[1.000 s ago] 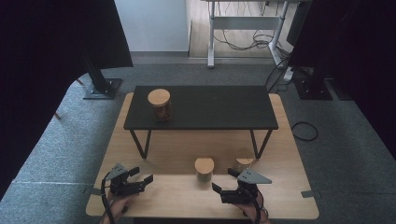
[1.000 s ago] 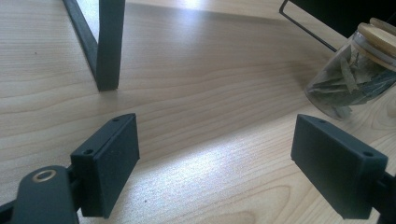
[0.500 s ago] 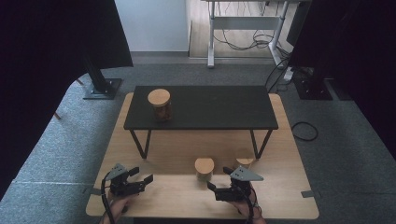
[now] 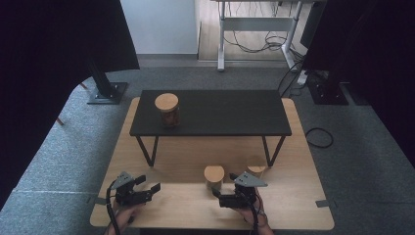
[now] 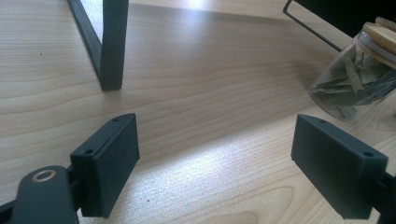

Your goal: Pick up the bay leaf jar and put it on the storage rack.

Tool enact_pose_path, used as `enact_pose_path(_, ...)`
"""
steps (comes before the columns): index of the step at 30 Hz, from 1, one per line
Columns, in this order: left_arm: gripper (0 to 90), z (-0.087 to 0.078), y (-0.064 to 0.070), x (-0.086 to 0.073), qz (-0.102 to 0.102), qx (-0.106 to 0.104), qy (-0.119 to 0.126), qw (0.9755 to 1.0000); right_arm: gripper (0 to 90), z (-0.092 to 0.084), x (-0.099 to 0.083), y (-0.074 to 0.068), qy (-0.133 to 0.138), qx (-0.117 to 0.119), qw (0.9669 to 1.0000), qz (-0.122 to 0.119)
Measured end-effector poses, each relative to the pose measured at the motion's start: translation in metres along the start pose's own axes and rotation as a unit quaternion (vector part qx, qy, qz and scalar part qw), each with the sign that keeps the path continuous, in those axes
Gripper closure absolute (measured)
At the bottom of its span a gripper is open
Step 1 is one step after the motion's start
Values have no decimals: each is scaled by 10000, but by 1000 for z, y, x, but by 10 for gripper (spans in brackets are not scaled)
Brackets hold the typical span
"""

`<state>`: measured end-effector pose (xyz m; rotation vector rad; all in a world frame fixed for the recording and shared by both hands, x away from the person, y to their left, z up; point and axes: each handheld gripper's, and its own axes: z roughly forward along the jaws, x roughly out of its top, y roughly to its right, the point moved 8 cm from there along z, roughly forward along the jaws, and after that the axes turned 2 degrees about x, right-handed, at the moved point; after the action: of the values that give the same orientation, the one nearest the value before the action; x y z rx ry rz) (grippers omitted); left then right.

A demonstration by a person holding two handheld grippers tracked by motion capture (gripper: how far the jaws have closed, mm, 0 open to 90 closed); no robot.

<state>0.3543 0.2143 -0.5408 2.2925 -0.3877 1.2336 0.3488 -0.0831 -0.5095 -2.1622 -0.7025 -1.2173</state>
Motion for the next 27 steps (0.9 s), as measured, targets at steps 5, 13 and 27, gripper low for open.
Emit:
enact_pose_path(5, 147, 0, 0, 0, 15, -14, -21, 10000, 91, 5, 1, -2, -45, -48, 10000, -45)
enact_pose_path(13, 146, 0, 1, -1, 23, 5, -31, 10000, 89, 17, 4, -3, -123, -89, 9999, -65)
enact_pose_path(27, 146, 1, 1, -1, 43, 2, -56, 10000, 86, 39, 5, -4, -264, -348, 9989, -147)
